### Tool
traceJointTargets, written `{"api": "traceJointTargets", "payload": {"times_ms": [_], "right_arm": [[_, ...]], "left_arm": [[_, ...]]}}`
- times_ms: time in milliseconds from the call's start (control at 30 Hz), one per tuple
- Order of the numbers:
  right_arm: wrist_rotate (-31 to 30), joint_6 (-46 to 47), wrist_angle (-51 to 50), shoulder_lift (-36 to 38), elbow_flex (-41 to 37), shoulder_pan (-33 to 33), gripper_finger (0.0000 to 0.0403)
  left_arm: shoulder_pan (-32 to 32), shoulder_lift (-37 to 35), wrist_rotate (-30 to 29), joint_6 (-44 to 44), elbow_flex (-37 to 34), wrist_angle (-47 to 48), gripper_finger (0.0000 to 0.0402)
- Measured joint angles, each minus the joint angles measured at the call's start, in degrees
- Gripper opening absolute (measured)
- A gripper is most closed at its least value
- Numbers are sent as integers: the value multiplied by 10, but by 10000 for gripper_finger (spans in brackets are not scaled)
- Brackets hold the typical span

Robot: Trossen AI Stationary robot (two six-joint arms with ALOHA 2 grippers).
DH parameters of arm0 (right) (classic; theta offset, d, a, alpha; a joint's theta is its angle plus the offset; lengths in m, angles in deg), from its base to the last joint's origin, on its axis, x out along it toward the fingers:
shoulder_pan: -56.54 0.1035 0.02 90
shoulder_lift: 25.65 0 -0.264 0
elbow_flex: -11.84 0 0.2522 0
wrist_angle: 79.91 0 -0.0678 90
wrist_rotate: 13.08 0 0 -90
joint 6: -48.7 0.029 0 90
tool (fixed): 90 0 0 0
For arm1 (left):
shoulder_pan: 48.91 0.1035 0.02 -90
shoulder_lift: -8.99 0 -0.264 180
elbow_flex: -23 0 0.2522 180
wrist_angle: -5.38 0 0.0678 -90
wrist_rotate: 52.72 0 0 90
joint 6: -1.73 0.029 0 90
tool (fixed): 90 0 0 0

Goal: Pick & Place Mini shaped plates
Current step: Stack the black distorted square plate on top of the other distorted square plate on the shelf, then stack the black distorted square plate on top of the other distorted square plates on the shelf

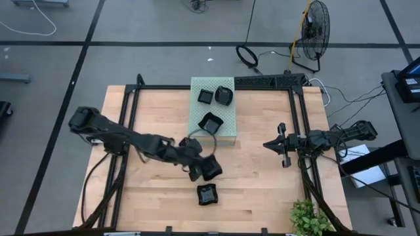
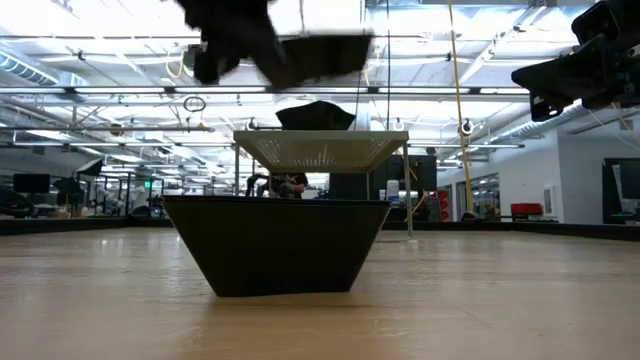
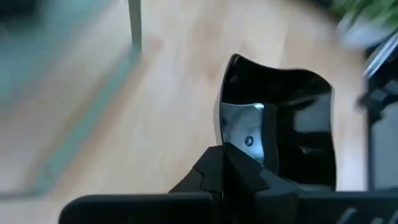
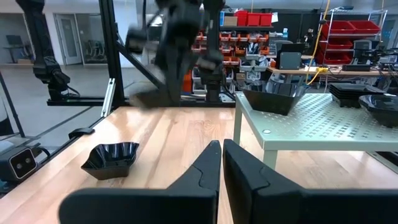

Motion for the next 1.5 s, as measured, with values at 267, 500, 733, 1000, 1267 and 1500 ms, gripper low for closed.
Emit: {"api": "traceJointTargets", "payload": {"times_ms": [267, 500, 733, 1000, 1267, 1500], "right_arm": [[0, 0, 0, 0, 0, 0, 6], [0, 0, 0, 0, 0, 0, 8], [0, 0, 0, 0, 0, 0, 8], [0, 0, 0, 0, 0, 0, 7], [0, 0, 0, 0, 0, 0, 7], [0, 0, 0, 0, 0, 0, 8]], "left_arm": [[31, -98, -111, 94, 1, -101, 11], [108, -97, -122, 94, 1, -77, 9], [162, -77, -122, 84, 0, -39, 5], [181, -71, -120, 83, 0, -26, 17], [181, -71, -120, 100, 0, -13, 16], [182, -71, -154, 103, 0, -14, 65]]}}
